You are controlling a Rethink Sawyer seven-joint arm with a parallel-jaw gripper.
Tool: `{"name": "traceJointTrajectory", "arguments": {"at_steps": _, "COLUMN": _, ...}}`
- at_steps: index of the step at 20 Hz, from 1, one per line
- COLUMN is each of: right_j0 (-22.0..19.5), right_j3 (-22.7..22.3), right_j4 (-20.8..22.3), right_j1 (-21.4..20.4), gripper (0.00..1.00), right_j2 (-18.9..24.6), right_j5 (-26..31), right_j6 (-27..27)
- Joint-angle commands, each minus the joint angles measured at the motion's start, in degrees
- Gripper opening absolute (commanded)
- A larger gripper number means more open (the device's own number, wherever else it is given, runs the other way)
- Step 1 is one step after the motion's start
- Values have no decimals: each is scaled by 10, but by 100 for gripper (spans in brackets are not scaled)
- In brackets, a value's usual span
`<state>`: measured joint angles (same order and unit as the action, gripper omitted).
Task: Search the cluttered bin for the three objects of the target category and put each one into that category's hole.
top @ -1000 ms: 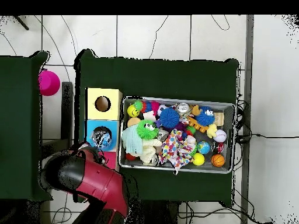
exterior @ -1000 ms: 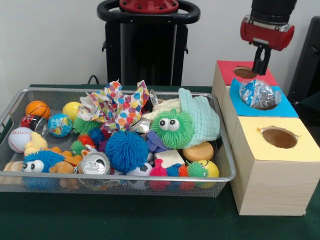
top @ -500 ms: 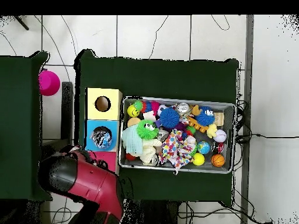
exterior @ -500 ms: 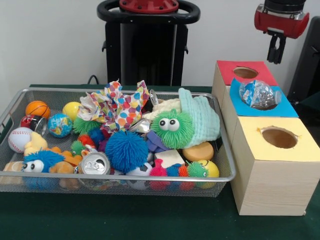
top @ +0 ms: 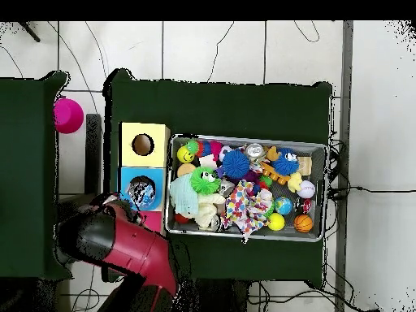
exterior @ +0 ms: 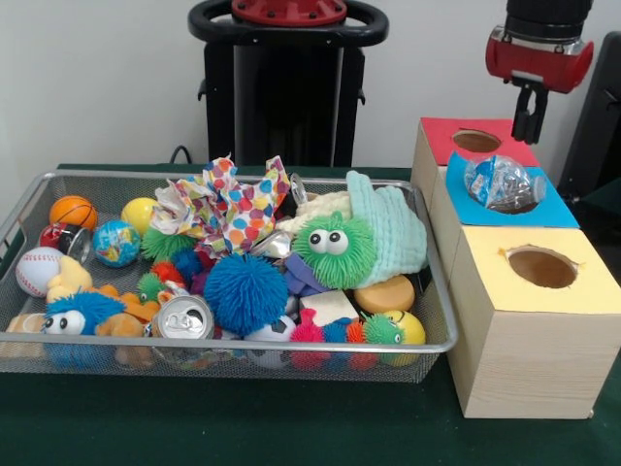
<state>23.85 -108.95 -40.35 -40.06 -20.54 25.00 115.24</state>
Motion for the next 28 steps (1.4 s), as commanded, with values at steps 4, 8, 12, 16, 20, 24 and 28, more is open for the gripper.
{"name": "traceJointTrajectory", "arguments": {"at_steps": 4, "right_j0": -60, "right_j3": -45, "right_j4": -11, "right_j1": 39, "gripper": 0, "right_j2": 109, "right_j5": -88, "right_j6": 100}}
{"name": "traceJointTrajectory", "arguments": {"at_steps": 8, "right_j0": -69, "right_j3": -46, "right_j4": 2, "right_j1": 43, "gripper": 0, "right_j2": 112, "right_j5": -88, "right_j6": 97}}
{"name": "traceJointTrajectory", "arguments": {"at_steps": 12, "right_j0": -80, "right_j3": -40, "right_j4": 5, "right_j1": 60, "gripper": 0, "right_j2": 128, "right_j5": -109, "right_j6": 95}}
{"name": "traceJointTrajectory", "arguments": {"at_steps": 16, "right_j0": -67, "right_j3": -36, "right_j4": 4, "right_j1": 57, "gripper": 0, "right_j2": 121, "right_j5": -90, "right_j6": 108}}
{"name": "traceJointTrajectory", "arguments": {"at_steps": 20, "right_j0": -54, "right_j3": -32, "right_j4": 2, "right_j1": 43, "gripper": 0, "right_j2": 112, "right_j5": -54, "right_j6": 120}}
{"name": "traceJointTrajectory", "arguments": {"at_steps": 24, "right_j0": -44, "right_j3": -30, "right_j4": 0, "right_j1": 31, "gripper": 0, "right_j2": 108, "right_j5": -26, "right_j6": 133}}
{"name": "traceJointTrajectory", "arguments": {"at_steps": 28, "right_j0": -60, "right_j3": -26, "right_j4": 4, "right_j1": 52, "gripper": 0, "right_j2": 115, "right_j5": -45, "right_j6": 113}}
